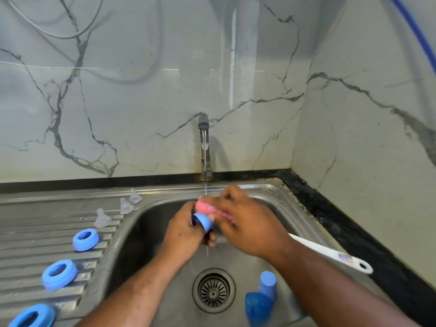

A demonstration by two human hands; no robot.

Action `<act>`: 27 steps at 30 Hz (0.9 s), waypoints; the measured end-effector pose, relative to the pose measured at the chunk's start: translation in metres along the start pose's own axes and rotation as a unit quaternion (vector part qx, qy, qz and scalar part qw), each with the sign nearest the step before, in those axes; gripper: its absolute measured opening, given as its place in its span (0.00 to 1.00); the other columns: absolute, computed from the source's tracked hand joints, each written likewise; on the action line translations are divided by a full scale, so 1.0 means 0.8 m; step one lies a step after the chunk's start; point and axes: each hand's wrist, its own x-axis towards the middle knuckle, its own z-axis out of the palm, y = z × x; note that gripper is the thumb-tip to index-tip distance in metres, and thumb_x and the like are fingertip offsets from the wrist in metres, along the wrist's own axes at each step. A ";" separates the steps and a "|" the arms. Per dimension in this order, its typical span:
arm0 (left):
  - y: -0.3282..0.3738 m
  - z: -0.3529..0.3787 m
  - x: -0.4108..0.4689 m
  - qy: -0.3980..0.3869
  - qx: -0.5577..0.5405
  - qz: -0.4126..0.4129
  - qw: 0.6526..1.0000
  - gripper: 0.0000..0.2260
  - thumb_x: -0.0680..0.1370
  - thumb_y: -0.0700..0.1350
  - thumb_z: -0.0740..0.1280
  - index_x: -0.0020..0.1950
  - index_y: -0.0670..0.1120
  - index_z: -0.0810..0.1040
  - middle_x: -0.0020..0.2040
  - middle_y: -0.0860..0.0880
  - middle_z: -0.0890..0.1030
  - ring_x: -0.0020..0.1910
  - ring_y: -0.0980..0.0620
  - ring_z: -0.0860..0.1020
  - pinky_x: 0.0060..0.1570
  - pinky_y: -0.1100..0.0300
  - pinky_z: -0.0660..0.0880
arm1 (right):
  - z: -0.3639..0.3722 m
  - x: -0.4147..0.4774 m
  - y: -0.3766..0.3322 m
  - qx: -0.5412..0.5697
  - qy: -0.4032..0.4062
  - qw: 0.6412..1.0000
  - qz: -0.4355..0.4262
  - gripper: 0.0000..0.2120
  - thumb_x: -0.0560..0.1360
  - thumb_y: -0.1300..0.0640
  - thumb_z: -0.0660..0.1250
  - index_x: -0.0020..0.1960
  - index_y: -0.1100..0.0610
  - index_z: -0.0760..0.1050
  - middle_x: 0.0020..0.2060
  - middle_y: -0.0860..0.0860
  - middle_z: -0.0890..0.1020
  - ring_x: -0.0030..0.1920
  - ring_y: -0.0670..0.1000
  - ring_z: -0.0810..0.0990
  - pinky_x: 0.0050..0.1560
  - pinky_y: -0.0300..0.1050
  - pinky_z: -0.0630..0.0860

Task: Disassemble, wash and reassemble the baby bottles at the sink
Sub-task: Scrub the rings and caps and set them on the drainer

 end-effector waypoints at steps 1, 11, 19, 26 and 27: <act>-0.002 -0.001 0.002 0.013 0.004 -0.006 1.000 0.09 0.79 0.33 0.69 0.56 0.44 0.78 0.44 0.40 0.84 0.33 0.44 0.83 0.34 0.53 0.80 | -0.001 0.003 0.008 -0.005 0.021 0.999 0.045 0.21 0.83 0.45 0.59 0.75 0.35 0.64 0.57 0.45 0.67 0.50 0.47 0.75 0.44 0.41 0.70; -0.009 -0.005 0.009 0.061 0.033 -0.011 0.998 0.10 0.78 0.33 0.66 0.53 0.45 0.81 0.42 0.43 0.84 0.34 0.46 0.83 0.39 0.45 0.83 | 0.002 0.003 0.010 -0.001 0.035 0.997 0.068 0.20 0.83 0.44 0.59 0.75 0.34 0.64 0.56 0.44 0.68 0.49 0.47 0.76 0.44 0.40 0.71; 0.001 0.000 0.001 0.041 0.037 0.016 0.998 0.13 0.78 0.31 0.67 0.56 0.48 0.78 0.43 0.43 0.84 0.32 0.44 0.83 0.30 0.55 0.79 | 0.002 0.003 0.014 0.007 0.035 0.998 0.055 0.20 0.83 0.43 0.59 0.74 0.33 0.65 0.54 0.43 0.68 0.48 0.45 0.75 0.43 0.38 0.70; -0.004 -0.005 0.004 0.062 0.037 0.024 0.997 0.09 0.76 0.33 0.71 0.53 0.44 0.82 0.41 0.44 0.85 0.36 0.47 0.83 0.34 0.58 0.79 | 0.003 -0.001 -0.005 0.026 -0.005 0.999 -0.023 0.22 0.83 0.43 0.60 0.75 0.30 0.61 0.54 0.42 0.68 0.49 0.44 0.75 0.45 0.41 0.75; -0.004 -0.004 0.005 0.063 0.030 0.012 0.998 0.08 0.78 0.34 0.69 0.54 0.44 0.81 0.42 0.42 0.85 0.35 0.46 0.83 0.33 0.56 0.79 | 0.004 0.001 0.001 0.021 0.011 1.000 0.004 0.21 0.83 0.43 0.59 0.74 0.30 0.62 0.53 0.42 0.68 0.48 0.45 0.75 0.44 0.41 0.74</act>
